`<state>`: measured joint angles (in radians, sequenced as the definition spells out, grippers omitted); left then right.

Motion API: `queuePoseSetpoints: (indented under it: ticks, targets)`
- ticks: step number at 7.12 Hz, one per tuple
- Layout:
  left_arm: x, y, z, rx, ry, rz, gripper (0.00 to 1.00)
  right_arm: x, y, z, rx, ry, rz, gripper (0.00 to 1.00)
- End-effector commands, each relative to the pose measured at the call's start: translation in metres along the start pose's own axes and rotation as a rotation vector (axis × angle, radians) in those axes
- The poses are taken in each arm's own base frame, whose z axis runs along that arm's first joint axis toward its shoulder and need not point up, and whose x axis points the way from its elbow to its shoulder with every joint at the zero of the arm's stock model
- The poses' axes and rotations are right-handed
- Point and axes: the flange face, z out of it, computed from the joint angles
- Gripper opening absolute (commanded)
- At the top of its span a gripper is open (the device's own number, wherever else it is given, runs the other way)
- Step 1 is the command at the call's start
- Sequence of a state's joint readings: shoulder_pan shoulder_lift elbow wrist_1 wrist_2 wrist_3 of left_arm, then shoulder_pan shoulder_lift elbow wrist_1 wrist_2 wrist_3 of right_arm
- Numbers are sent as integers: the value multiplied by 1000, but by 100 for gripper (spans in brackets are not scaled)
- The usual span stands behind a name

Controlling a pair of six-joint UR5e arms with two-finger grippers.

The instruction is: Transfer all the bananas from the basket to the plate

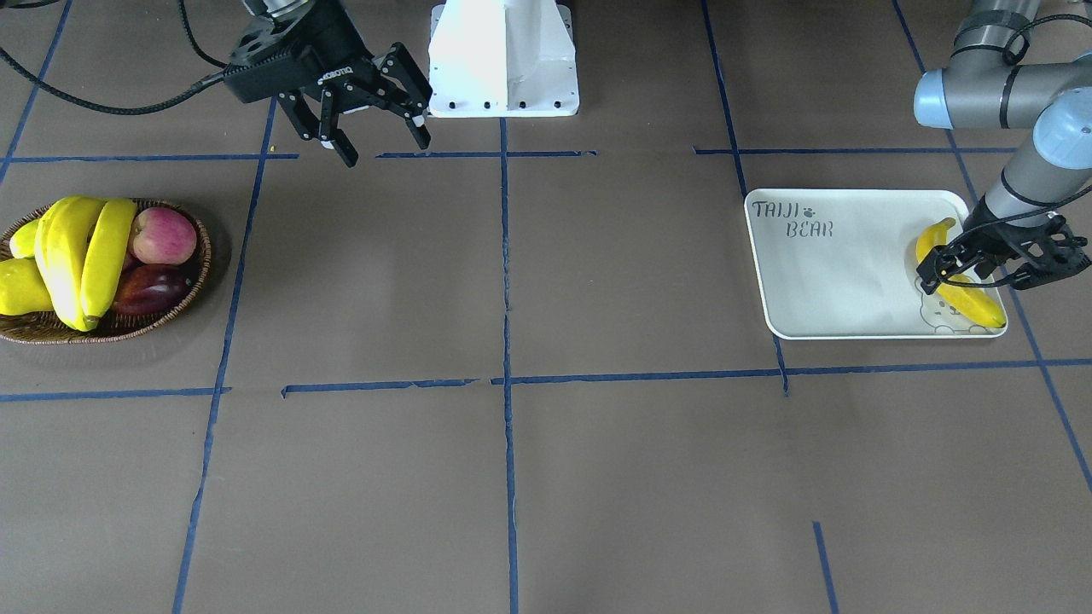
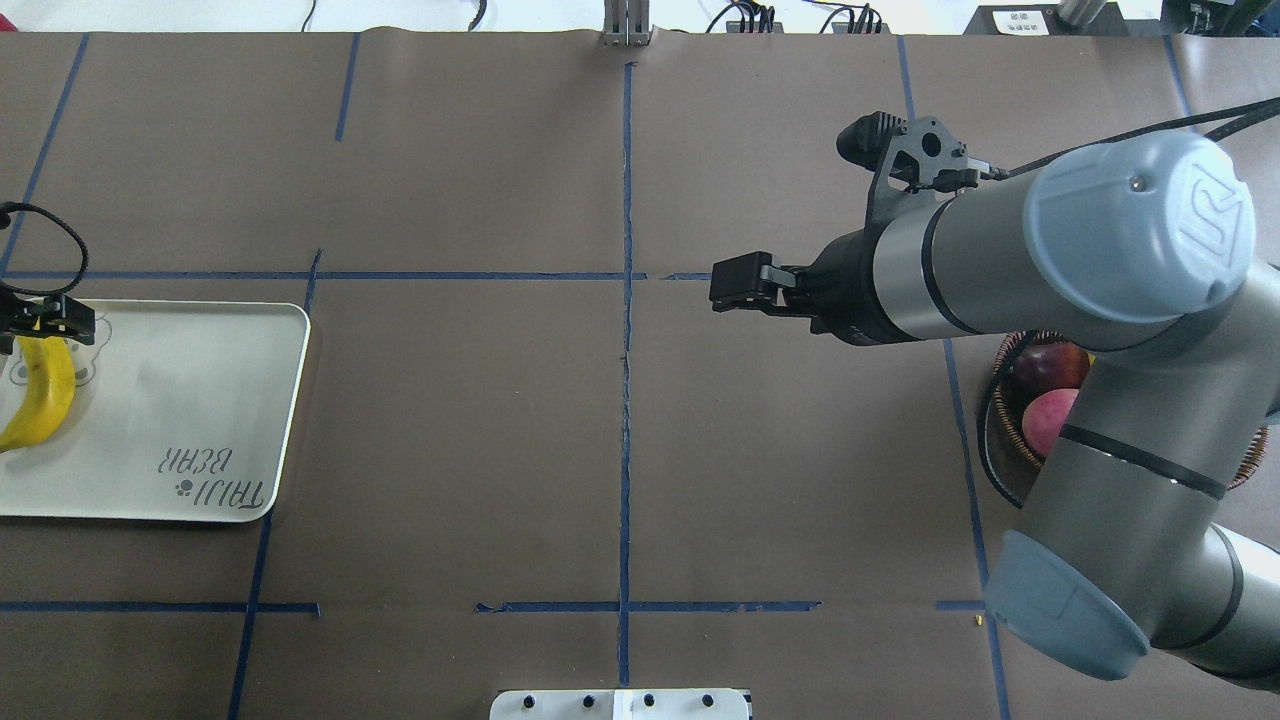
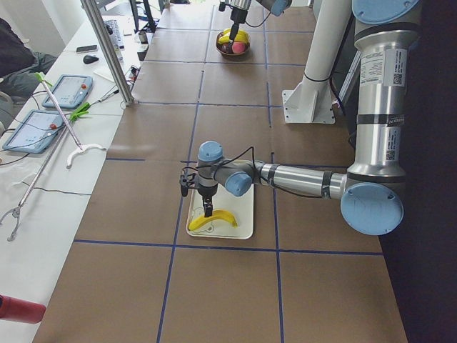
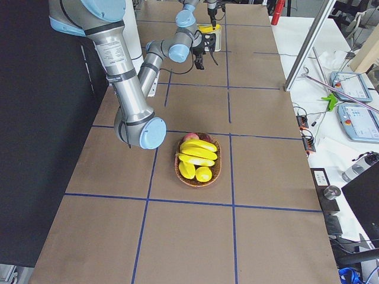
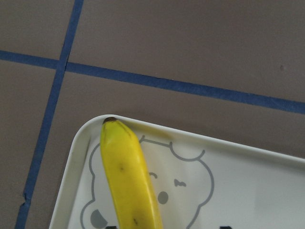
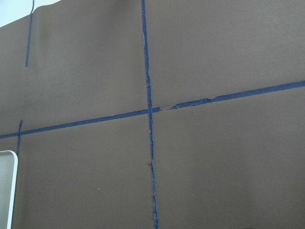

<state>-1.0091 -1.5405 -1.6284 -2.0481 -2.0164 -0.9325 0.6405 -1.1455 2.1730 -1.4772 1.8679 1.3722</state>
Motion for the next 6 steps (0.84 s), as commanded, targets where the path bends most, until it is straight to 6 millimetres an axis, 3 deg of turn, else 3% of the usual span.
queuePoseSetpoints:
  ticks: [1, 2, 3, 4, 5, 6]
  targets:
    - [10, -2, -10, 16, 22, 2, 100, 40, -19, -6, -32, 46, 27, 100]
    - [22, -8, -20, 29, 45, 18, 100, 65, -21, -2, -48, 83, -27, 100]
    - [27, -11, -26, 39, 51, 23, 100, 109, -26, 2, -62, 145, -103, 100]
    - [29, -12, -29, 42, 58, 27, 100, 147, -29, -6, -97, 183, -172, 100]
    - [33, -12, -41, 55, 75, 32, 99, 178, -32, -20, -119, 206, -206, 100]
    - [39, -10, -50, 64, 91, 39, 99, 222, -41, -40, -147, 234, -276, 100]
